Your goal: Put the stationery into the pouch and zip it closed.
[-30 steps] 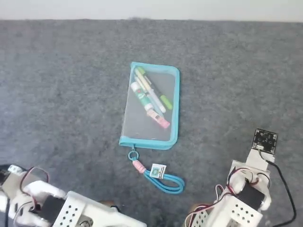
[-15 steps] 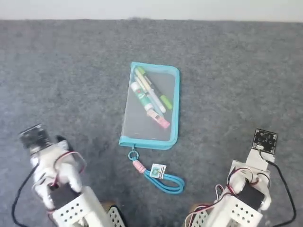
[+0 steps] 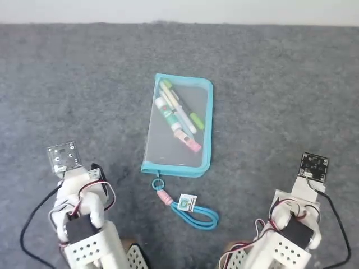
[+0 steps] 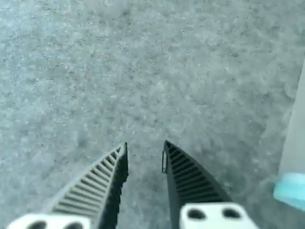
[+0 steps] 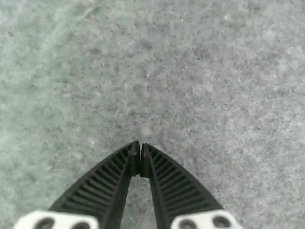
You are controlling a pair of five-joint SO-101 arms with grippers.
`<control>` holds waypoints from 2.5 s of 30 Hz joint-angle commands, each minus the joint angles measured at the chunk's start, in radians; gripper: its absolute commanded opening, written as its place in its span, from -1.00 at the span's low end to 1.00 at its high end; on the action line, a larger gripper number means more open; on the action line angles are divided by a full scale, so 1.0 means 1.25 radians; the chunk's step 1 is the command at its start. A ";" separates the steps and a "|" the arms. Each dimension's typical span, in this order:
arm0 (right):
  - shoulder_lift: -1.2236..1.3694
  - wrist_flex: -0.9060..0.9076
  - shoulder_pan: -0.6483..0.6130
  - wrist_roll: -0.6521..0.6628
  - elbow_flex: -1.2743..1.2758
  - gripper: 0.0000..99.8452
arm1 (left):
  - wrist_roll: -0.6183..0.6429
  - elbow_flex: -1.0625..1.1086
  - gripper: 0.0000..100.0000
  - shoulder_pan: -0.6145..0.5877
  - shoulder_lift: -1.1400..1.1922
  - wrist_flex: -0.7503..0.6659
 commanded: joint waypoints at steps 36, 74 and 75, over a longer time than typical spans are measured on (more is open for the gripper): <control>-0.010 0.003 0.008 0.006 0.016 -0.99 | -0.002 -0.010 -0.78 0.004 -0.017 0.010; -0.010 0.003 0.008 0.006 0.016 -0.99 | -0.004 -0.012 -0.78 0.005 -0.017 0.007; -0.010 0.003 0.008 0.006 0.016 -0.99 | -0.005 -0.012 -0.78 0.005 -0.017 0.007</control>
